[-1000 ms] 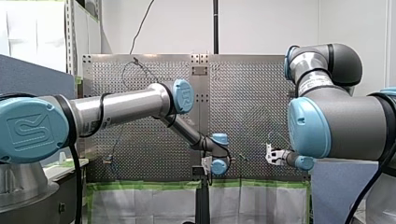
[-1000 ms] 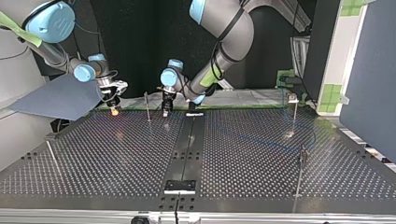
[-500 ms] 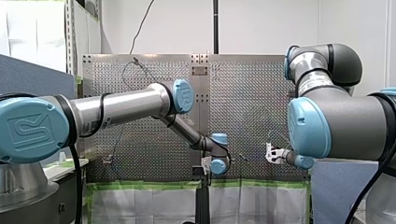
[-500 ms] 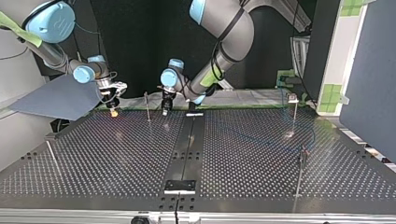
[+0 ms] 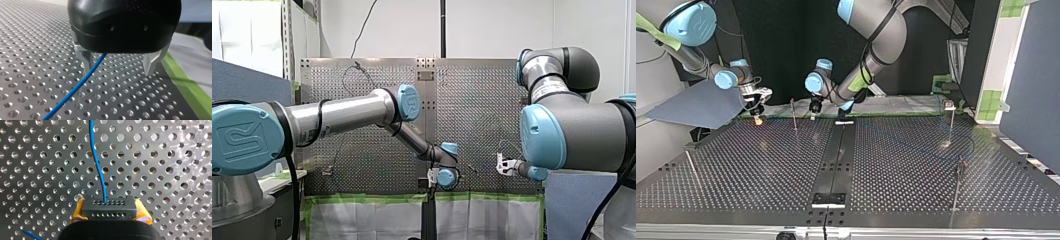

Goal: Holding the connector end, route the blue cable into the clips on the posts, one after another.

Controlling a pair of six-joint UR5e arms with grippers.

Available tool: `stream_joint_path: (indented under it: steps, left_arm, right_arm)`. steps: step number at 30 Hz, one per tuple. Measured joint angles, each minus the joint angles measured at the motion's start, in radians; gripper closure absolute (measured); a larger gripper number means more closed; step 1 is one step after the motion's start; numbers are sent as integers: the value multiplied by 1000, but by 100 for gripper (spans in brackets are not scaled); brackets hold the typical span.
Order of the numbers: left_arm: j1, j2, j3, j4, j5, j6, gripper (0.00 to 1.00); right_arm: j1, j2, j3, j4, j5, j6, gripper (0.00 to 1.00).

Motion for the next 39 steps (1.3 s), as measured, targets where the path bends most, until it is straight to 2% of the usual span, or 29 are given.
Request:
stream_joint_path:
  steps: [4,11,21,39]
  left_arm:
    - [-11,13,-1,-28,-5,23,0]
    - [-34,56,-1,-100,14,26,0]
    - [-64,60,-15,-202,20,27,0]
    - [-107,88,-32,-209,-7,23,0]
  right_arm:
    - [0,0,0,0,-1,0,100]
    - [-1,1,0,2,1,2,100]
    - [-4,1,0,4,2,3,100]
    - [-4,1,0,10,1,3,100]
